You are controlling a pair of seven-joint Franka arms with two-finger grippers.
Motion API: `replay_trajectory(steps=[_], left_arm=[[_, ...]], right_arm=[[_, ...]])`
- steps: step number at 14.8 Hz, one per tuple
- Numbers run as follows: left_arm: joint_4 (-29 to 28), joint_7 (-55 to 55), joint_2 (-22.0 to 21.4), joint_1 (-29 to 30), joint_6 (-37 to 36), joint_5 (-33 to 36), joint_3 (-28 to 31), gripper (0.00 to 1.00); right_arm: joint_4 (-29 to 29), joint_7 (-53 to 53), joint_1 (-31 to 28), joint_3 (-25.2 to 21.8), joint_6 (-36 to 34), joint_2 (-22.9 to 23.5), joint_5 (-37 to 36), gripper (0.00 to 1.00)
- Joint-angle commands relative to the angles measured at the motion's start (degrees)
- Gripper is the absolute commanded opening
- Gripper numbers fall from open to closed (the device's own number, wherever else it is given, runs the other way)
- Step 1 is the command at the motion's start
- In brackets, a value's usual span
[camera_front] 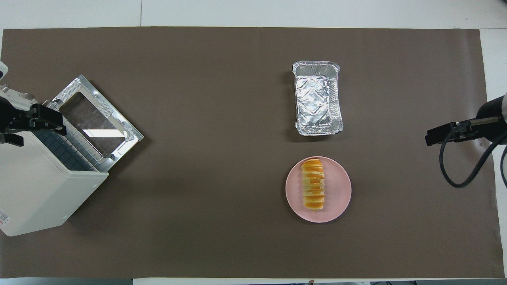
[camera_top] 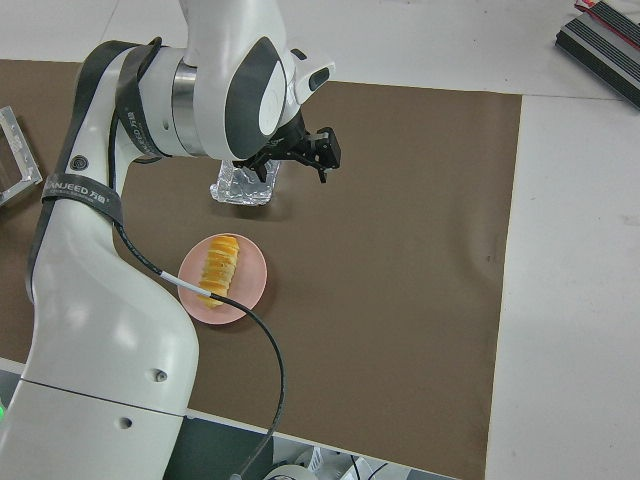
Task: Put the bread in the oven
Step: 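Reach the right gripper to the orange bread on the pink plate, then grasp the stack of orange bread slices with the right gripper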
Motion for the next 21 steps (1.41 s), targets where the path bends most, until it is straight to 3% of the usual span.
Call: replay_trajectory(steps=[1,7,12,16,21], left_arm=[[-1.2,0.3,-1.3,0.3,0.7,-0.6,-0.1,1.00],[-1.2,0.3,-1.3,0.3,0.7,-0.6,0.0,1.00],[-1.2,0.3,-1.3,0.3,0.7,-0.6,0.0,1.00],[-1.2,0.3,-1.3,0.3,0.8,-0.6,0.0,1.00],[-1.2,0.3,-1.3,0.3,0.7,-0.6,0.0,1.00]], right_arm=[[-0.4,-1.1,-0.8,0.4,0.2,-0.3,0.0,1.00],[-1.2,-1.5,-0.5,0.4,-0.2,-0.6,-0.1,1.00],[-8.8,1.5,3.2,1.1,1.2,-4.5,0.1,1.00],[-17.5,11.7,10.4,1.1,7.3,-8.2,0.2,1.00],[-27.9,21.3,18.8,1.1,19.1,-7.7,0.5,1.00]])
